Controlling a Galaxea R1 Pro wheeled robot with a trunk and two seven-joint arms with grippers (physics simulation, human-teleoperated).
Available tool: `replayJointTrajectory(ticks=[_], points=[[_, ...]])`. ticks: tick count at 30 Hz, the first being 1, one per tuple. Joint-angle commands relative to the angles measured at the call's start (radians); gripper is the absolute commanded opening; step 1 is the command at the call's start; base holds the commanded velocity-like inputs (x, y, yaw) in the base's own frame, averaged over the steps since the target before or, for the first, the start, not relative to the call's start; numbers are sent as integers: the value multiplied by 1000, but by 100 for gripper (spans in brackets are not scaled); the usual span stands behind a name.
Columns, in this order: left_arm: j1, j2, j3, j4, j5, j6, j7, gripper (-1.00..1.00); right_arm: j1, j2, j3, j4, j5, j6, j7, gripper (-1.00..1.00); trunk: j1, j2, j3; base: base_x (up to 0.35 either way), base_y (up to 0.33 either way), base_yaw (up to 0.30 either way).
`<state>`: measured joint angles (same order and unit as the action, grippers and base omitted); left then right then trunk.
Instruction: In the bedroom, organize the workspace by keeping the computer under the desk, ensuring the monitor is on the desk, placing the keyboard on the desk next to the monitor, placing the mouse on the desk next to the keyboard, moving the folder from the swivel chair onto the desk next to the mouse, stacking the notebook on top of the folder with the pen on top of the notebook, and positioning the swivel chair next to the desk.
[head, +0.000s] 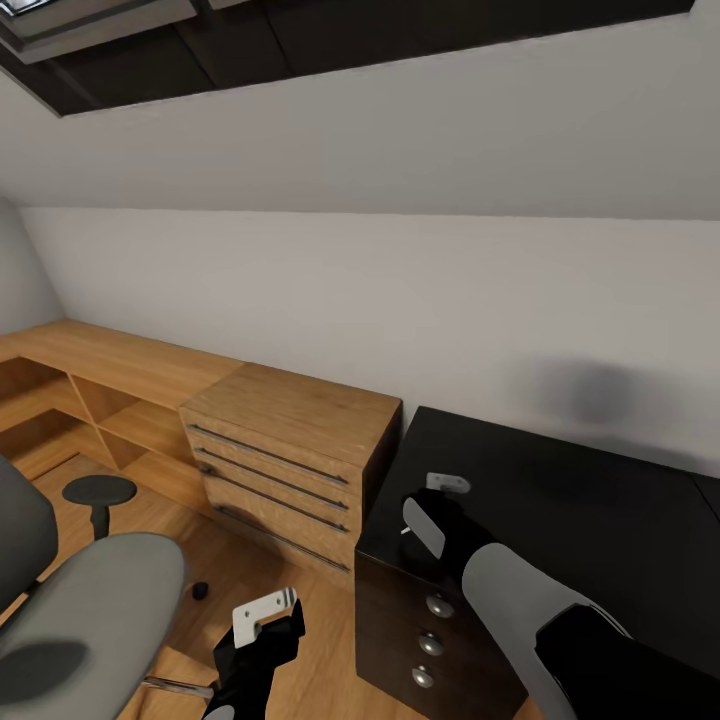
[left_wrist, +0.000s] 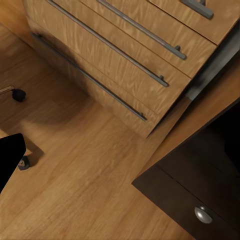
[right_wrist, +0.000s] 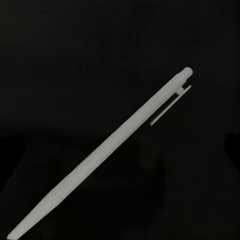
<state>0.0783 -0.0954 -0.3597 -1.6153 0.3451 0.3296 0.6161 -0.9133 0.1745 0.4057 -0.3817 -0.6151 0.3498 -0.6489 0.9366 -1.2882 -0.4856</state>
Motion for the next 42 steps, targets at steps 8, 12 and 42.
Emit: replayJointTrajectory(ticks=[8, 12, 42], points=[[0, -1, -1, -2, 6, 3, 7, 100, -1, 0, 4, -11, -2, 7, -41, 100, 19, -36, -17, 0, 0, 0], [0, -1, -1, -3, 6, 2, 7, 100, -1, 0, 4, -12, -2, 8, -42, 100, 31, -57, -26, 0, 0, 0], [0, -1, -1, -2, 6, 2, 7, 100, -1, 0, -1, -20, -2, 3, 17, 100, 42, -78, -35, 0, 0, 0]])
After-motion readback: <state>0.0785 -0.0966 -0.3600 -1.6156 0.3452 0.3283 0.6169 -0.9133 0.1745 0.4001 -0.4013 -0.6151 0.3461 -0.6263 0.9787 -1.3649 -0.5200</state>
